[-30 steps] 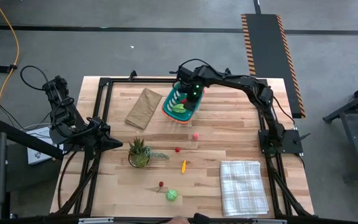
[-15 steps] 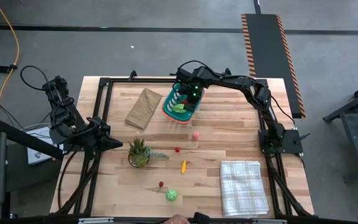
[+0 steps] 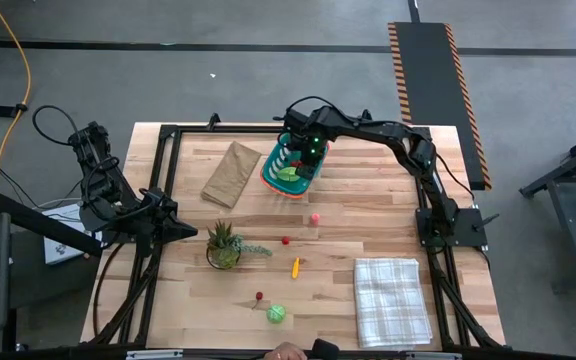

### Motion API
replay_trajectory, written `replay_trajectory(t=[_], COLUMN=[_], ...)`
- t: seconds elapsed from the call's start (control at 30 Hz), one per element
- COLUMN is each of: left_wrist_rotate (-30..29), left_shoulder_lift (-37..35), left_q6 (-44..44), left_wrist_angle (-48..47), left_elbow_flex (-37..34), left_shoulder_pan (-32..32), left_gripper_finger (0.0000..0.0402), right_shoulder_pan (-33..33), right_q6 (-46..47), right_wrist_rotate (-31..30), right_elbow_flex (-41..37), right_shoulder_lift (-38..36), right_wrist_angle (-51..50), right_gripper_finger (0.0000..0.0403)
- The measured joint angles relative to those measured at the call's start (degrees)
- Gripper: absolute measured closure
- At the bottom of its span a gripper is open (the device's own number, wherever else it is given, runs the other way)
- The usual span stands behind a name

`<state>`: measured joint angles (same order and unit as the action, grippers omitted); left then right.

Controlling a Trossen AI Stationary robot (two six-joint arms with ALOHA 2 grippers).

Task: Pick and placing Produce into tupperware
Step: Put the top red cherry in the green basket

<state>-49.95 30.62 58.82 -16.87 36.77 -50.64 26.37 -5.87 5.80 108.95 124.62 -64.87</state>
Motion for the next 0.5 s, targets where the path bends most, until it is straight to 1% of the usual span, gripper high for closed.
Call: replay_trajectory(t=[0.33, 0.4, 0.5], left_wrist_rotate=[0.00, 0.00, 0.00], left_shoulder_lift=[0.01, 0.01, 0.01], left_q6=[-0.01, -0.01, 0.00], left_wrist_angle=[0.01, -0.01, 0.00], left_elbow_flex=[-0.01, -0.02, -0.01], left_shoulder_pan=[-0.01, 0.01, -0.01], left_gripper_finger=[0.0401, 0.0401, 0.0401], right_shoulder_pan=[0.28, 0.35, 0.37], right_q6=[-0.17, -0.33, -0.10], right_wrist_rotate=[0.96, 1.48, 1.60], right_elbow_flex=[-0.02, -0.02, -0.02], right_shoulder_lift=[0.00, 0.00, 0.00], right_wrist_angle=[-0.06, -0.06, -0.08], right_gripper_finger=[0.0401, 0.0393, 0.0370])
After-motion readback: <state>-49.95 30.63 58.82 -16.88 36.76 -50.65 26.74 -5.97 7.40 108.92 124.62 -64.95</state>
